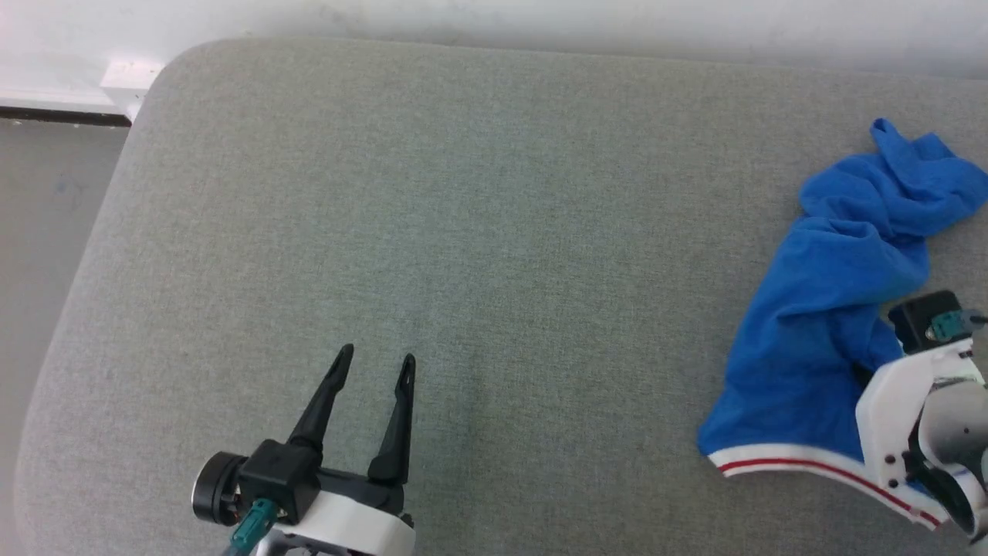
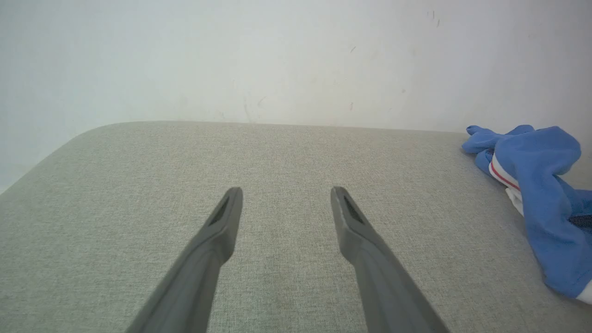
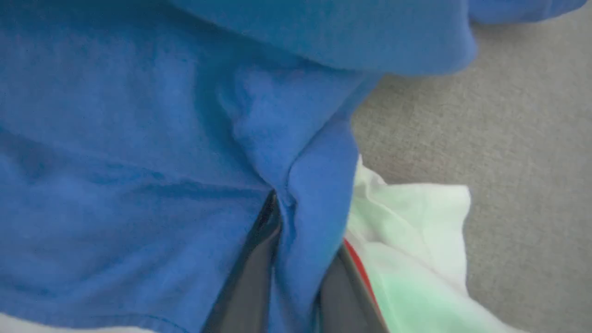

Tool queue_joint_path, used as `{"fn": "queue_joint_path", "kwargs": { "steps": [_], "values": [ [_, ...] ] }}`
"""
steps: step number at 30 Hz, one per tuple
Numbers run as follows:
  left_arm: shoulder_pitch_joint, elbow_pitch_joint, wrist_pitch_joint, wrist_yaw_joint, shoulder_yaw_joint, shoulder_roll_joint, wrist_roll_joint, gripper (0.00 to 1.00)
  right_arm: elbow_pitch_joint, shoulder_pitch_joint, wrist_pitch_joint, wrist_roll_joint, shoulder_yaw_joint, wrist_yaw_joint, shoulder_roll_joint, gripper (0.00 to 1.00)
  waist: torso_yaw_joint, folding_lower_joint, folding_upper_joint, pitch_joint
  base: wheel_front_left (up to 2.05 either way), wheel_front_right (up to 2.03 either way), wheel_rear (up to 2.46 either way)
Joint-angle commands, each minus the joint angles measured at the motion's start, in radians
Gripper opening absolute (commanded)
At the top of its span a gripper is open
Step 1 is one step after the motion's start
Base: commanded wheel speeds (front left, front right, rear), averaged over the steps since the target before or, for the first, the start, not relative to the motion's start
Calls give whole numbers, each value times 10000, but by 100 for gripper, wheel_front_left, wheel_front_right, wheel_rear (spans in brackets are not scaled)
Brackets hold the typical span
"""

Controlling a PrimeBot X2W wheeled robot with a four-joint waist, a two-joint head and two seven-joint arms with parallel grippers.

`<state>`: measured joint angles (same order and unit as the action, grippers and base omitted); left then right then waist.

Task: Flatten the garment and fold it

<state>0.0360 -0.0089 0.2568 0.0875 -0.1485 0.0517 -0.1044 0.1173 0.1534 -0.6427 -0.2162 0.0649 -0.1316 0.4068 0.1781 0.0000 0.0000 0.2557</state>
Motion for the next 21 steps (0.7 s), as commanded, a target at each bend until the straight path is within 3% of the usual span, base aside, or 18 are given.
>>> {"fn": "queue_joint_path", "kwargs": {
  "steps": [1,12,16,21],
  "values": [
    [-97,-5,49,55,33,-4,67,100,333,207,166,-25,181,9,-152,0,-10,0,0,65,0,0,0],
    [94,39,49,26,254,17,42,100,-2308,1562,249,-697,191,9,0,0,-1000,0,0,-283,0,0,0],
    [98,37,49,33,287,21,82,100,-3171,1512,136,-840,-725,9,-288,0,-1342,0,0,-443,0,0,0],
    [106,56,49,69,288,25,91,100,-3161,-244,45,-811,-2644,9,-1064,0,-1430,0,0,-500,0,0,0]
  ]
}}
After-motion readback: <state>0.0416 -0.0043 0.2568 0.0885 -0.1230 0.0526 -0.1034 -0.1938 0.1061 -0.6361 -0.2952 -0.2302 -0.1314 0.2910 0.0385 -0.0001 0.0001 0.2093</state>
